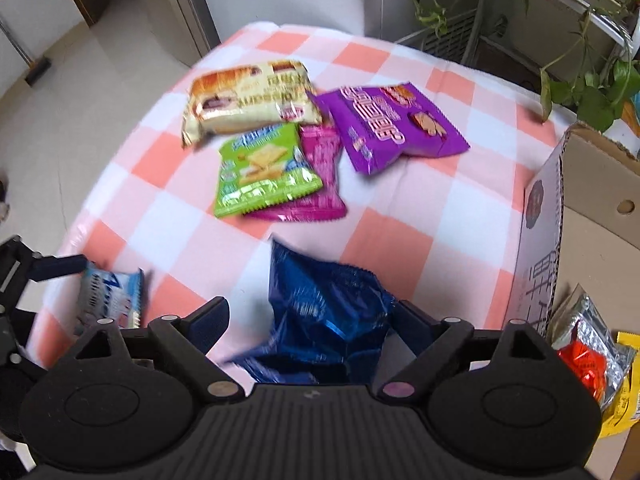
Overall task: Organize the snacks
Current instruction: 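Grasp the blue foil packet with the right tool while the left tool moves to the white Ameria packet, then close the left tool on the white Ameria packet and lift it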
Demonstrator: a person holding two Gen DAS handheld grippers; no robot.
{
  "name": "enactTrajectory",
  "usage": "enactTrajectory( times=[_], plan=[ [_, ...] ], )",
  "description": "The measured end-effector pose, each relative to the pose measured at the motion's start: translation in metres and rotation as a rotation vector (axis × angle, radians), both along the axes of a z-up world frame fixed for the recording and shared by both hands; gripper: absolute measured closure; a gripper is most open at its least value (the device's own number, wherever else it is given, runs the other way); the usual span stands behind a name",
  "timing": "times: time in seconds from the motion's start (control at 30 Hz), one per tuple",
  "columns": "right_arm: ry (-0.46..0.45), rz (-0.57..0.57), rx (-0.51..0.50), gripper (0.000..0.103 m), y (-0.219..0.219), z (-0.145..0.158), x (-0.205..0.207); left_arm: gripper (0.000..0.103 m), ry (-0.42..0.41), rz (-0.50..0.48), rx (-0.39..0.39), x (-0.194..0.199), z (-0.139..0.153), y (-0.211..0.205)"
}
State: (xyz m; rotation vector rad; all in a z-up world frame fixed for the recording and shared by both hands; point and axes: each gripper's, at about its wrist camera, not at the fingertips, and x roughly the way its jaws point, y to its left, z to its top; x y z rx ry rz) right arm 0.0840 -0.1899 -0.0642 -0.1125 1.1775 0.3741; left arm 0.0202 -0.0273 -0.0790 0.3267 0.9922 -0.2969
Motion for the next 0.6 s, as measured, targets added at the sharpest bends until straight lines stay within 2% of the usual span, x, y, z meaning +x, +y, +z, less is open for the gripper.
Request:
enactTrajectory(
  times=[0.13, 0.2, 0.23, 0.37, 0.6],
  plan=[
    [-0.009, 0.023, -0.028, 0.011, 0.004, -0.004, 0.001, 0.002, -0.015, -0.039, 0.013, 0.0, -0.003, -0.002],
    [-0.006, 0.043, -0.046, 0.018, 0.007, -0.008, 0.002, 0.002, -0.03, -0.058, 0.01, -0.001, -0.004, -0.002],
    [0.003, 0.054, -0.051, 0.026, 0.008, -0.011, 0.002, 0.002, -0.039, -0.067, 0.007, -0.001, -0.005, -0.003],
    [-0.019, 0.093, -0.072, 0.027, 0.013, -0.013, -0.001, 0.002, -0.07, -0.088, 0.002, -0.002, -0.006, -0.005],
    [-0.052, 0.091, -0.059, 0.028, 0.015, -0.006, 0.0, 0.023, -0.076, -0.055, -0.041, 0.003, -0.002, -0.004]
  ],
)
